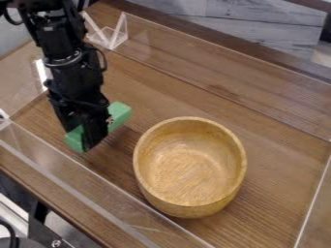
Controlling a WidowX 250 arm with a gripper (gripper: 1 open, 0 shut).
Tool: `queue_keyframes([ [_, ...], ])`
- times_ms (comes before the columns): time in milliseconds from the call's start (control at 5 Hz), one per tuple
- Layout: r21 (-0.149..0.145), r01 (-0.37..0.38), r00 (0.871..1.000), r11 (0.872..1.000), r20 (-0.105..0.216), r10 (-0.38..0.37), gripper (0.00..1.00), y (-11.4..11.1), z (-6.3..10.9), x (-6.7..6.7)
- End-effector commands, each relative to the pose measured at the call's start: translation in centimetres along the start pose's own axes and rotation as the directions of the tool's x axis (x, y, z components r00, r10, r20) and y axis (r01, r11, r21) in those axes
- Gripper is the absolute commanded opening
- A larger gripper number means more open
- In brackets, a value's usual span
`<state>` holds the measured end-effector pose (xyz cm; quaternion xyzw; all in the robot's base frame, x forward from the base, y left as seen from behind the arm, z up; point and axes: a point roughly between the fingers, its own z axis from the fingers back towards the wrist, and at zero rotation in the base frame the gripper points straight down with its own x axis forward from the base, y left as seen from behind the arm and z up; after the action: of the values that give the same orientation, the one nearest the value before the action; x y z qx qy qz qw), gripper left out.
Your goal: Put the green block in the brown bowl
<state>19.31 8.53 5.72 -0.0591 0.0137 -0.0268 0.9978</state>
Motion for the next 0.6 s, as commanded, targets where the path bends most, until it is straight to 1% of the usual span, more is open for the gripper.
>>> queue_keyframes([
  [0,0.033,0.006,0.998,0.999,0.060,-0.008,0.00,0.2,1.7,1.0],
  [200,0.030,0.002,0.998,1.000,0.058,-0.004,0.00,0.3,1.5,1.1],
  [400,0.021,-0.008,0.999,1.000,0.043,0.007,0.00,-1.2,3.0,1.1],
])
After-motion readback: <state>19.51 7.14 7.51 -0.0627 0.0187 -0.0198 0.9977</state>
